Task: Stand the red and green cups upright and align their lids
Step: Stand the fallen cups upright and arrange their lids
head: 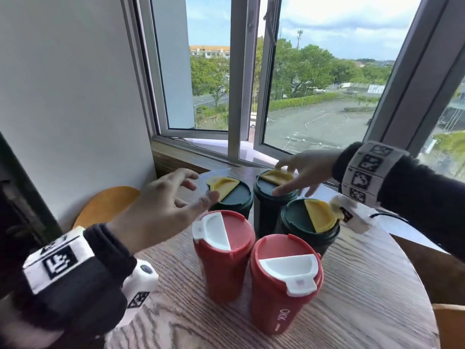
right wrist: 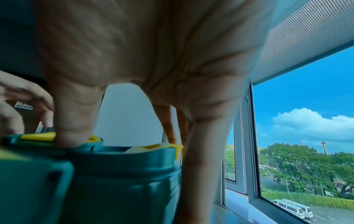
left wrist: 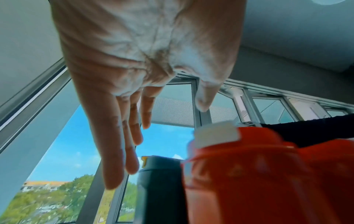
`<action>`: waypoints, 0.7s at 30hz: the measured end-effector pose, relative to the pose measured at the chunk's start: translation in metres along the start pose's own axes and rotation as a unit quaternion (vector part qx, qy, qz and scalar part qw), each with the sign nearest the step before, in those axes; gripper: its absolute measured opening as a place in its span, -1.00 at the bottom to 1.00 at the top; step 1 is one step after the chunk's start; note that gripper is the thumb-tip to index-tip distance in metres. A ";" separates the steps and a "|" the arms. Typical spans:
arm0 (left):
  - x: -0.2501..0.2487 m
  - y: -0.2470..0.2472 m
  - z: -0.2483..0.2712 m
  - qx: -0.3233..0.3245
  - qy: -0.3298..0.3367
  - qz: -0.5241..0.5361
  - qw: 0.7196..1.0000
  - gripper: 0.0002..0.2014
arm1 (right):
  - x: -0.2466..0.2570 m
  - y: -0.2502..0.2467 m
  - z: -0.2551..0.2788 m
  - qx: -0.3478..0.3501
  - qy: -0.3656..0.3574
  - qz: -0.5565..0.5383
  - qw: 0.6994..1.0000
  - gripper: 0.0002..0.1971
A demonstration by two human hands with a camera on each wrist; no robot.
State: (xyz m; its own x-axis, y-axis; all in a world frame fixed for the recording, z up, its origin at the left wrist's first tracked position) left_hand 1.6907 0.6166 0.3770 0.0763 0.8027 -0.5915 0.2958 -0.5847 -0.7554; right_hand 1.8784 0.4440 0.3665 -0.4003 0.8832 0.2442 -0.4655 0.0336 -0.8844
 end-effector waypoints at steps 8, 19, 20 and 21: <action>0.031 0.036 -0.061 0.104 -0.085 0.036 0.990 -0.44 | 0.009 -0.001 -0.004 -0.014 -0.018 -0.001 1.000 -0.07; 0.030 0.032 -0.076 0.060 -0.042 -0.068 0.995 -0.59 | 0.016 -0.001 -0.001 0.009 -0.040 -0.006 0.999 -0.11; 0.030 0.031 -0.077 0.055 -0.042 -0.066 0.995 -0.59 | 0.017 -0.002 -0.002 0.003 -0.041 -0.005 0.999 -0.11; 0.031 0.030 -0.077 0.052 -0.043 -0.062 0.996 -0.59 | 0.018 -0.002 -0.003 0.000 -0.041 -0.006 0.999 -0.11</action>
State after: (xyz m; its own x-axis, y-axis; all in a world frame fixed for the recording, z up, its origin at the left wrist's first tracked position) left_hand 1.7748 0.6328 0.3580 -0.0373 0.8596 -0.5095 0.1973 -0.4935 -0.8471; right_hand 1.8747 0.4610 0.3713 -0.4580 0.8415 0.2867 -0.4709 0.0439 -0.8811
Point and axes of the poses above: each hand's wrist, its own z-axis away from the middle knuckle, its own y-axis out of the palm, x = y × z, the point moved 8 cm from there along -z, towards the middle knuckle, and after that the axes turned 9 degrees about y, right-handed, at the moved point
